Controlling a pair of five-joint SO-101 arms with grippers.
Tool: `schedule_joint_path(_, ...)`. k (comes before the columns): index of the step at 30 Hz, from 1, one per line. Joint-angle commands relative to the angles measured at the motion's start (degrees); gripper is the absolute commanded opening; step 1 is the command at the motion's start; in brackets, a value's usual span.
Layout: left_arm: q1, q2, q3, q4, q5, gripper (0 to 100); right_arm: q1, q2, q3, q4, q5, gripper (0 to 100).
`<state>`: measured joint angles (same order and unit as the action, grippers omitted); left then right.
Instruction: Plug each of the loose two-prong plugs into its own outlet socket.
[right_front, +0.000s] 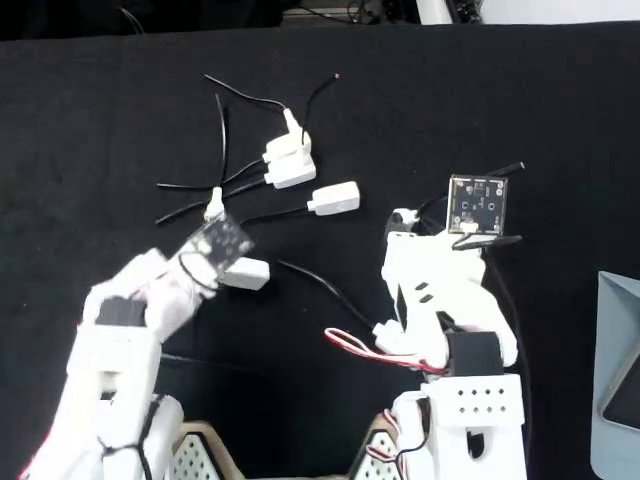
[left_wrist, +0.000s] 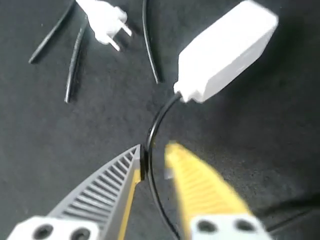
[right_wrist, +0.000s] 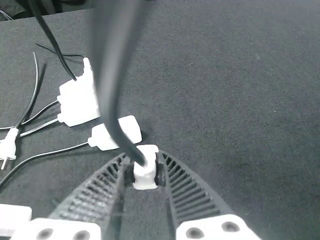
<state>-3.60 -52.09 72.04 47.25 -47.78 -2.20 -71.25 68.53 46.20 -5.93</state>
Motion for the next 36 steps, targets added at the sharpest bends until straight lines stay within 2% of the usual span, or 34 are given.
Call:
schedule_joint_path(1,-4.8,-12.1,7.7,-4.2,0.3,29,-0.9,-0.8,-2.3,-0.9,0.5,1.2)
schedule_joint_path(4,-5.6,-22.7,10.8,-2.7,0.6,29,-0.9,-0.8,-2.3,-1.0,0.5,1.2)
schedule_joint_path(10,-3.4,-44.0,12.1,13.1,0.8,29,-0.9,-0.7,-2.3,-1.0,0.5,1.2)
schedule_joint_path(14,-2.8,-52.9,12.5,15.9,6.3,29,-0.9,-0.7,-2.3,-1.0,0.5,1.2)
schedule_joint_path(20,-3.0,-44.7,12.4,10.2,9.8,29,-0.9,-0.7,-2.3,-0.8,0.5,1.2)
schedule_joint_path(26,-2.4,-29.2,3.6,5.6,11.4,29,-0.9,-0.7,-2.3,-0.8,0.5,1.2)
schedule_joint_path(33,5.3,-5.2,-9.7,4.3,11.0,29,-0.9,-0.7,-2.3,-0.8,0.5,1.2)
schedule_joint_path(36,8.3,3.9,-13.5,0.0,11.0,29,-0.9,-0.7,-2.2,-0.8,0.5,1.2)
